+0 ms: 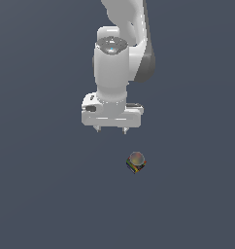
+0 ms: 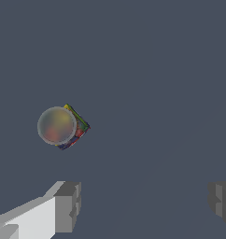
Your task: Pick up the object and move it to a goal position.
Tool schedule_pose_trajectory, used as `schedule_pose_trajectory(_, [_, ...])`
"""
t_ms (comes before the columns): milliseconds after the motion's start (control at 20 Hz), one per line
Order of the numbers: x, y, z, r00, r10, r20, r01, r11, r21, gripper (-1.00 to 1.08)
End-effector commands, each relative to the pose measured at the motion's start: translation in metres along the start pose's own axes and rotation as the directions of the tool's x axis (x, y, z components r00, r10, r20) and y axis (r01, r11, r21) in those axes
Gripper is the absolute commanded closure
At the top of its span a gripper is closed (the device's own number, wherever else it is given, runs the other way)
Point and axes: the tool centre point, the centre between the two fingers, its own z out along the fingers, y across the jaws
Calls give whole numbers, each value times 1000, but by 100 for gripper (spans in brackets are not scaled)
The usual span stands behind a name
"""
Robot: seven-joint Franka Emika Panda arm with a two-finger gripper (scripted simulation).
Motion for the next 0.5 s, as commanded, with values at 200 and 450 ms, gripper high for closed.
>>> schedule_pose_trajectory(200, [2, -8, 1, 1000, -26, 1, 26, 1000, -4, -92])
schedule_pose_trajectory(450, [4, -22, 1, 998, -67, 3, 67, 998, -12, -92])
